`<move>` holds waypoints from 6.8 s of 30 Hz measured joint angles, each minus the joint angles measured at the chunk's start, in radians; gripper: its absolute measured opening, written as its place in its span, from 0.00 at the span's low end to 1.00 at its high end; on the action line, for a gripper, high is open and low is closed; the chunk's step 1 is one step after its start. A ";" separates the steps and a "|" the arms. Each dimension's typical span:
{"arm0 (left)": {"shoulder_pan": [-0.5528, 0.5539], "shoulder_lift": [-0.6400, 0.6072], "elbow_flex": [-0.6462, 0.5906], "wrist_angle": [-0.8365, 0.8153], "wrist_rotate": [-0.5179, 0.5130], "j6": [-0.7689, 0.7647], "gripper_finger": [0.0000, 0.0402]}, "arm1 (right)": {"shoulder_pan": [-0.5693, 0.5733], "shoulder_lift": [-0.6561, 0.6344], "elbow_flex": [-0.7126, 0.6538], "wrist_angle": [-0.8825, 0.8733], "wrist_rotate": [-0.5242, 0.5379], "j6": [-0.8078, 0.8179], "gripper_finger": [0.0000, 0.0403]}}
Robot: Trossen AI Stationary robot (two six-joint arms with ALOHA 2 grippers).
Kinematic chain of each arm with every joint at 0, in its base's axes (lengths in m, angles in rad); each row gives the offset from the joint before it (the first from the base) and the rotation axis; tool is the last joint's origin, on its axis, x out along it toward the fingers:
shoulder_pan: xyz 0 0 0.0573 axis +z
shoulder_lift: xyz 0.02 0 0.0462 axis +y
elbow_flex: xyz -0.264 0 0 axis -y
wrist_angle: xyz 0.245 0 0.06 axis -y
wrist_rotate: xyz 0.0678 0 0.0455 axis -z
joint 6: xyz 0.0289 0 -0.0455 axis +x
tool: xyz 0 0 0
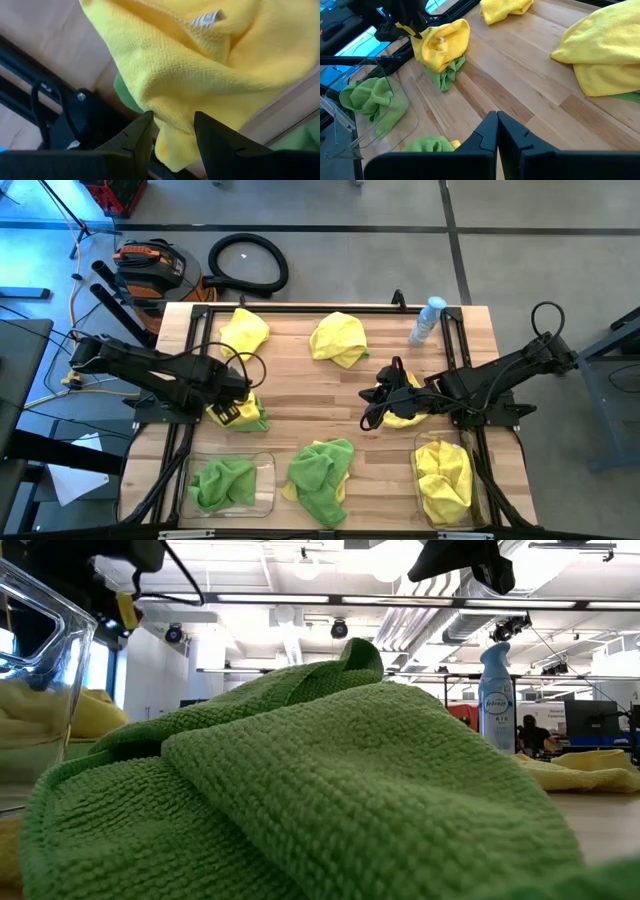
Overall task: Sort microfiber towel by color & place in baskets
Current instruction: Put the middle left yellow microfiber towel into the right transparent bin
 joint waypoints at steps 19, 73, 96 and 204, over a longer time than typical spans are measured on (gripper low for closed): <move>-0.003 0.003 -0.069 0.060 0.054 -0.099 0.06 | 0.000 0.000 0.000 -0.001 0.007 -0.060 0.00; 0.098 0.573 1.119 0.368 -0.005 0.348 0.00 | -0.111 0.003 0.105 0.343 -0.035 -0.801 0.64; 0.097 0.582 1.172 0.522 0.001 0.392 0.13 | -0.103 0.047 0.105 0.203 -0.076 -0.697 0.11; -0.106 -0.055 0.132 0.991 -0.308 0.245 0.29 | 0.708 0.048 0.059 -0.610 -0.476 1.096 0.41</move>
